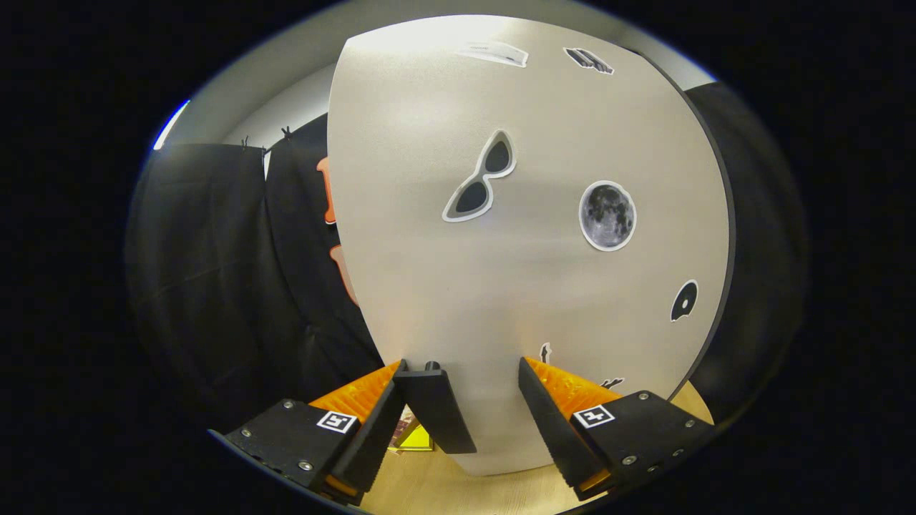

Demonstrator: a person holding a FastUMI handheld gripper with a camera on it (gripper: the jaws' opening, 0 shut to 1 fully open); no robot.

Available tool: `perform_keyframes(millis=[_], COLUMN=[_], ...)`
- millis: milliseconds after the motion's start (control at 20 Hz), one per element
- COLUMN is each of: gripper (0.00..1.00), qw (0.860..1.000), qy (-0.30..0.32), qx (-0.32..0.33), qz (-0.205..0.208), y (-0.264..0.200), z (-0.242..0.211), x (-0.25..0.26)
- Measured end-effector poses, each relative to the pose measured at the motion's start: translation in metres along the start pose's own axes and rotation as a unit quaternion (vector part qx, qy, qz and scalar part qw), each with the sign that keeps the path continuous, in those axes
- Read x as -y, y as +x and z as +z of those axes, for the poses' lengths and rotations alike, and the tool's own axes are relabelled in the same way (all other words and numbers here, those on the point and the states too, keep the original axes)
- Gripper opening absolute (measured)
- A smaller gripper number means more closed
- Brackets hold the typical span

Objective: Open the shoe cabinet door, grab the shoes and put them into the shoe cabinet, then close the shoe cabinet door.

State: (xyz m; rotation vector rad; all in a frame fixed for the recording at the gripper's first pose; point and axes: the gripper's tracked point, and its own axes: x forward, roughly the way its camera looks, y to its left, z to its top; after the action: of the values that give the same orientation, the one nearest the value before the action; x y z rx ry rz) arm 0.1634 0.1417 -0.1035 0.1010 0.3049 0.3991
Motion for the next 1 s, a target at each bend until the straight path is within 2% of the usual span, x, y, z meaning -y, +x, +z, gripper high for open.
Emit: perform_keyframes(millis=[150,350,450,600,850,1000], gripper=[0.95,0.96,0.96,0.95,0.95,0.95], qw=[1.0,0.999,0.999,0.996,0.988,0.979], qy=[-0.01,-0.025,-0.034,-0.053,-0.075,-0.091], qx=[-0.005,0.012,0.023,0.049,0.085,0.098], qz=[-0.013,-0.018,-0.022,-0.049,-0.105,-0.151], y=[0.004,-0.012,-0.033,-0.072,-0.155,-0.201], z=[0.003,0.029,0.046,0.075,0.107,0.118], x=[0.001,0.001,0.004,0.025,0.07,0.101])
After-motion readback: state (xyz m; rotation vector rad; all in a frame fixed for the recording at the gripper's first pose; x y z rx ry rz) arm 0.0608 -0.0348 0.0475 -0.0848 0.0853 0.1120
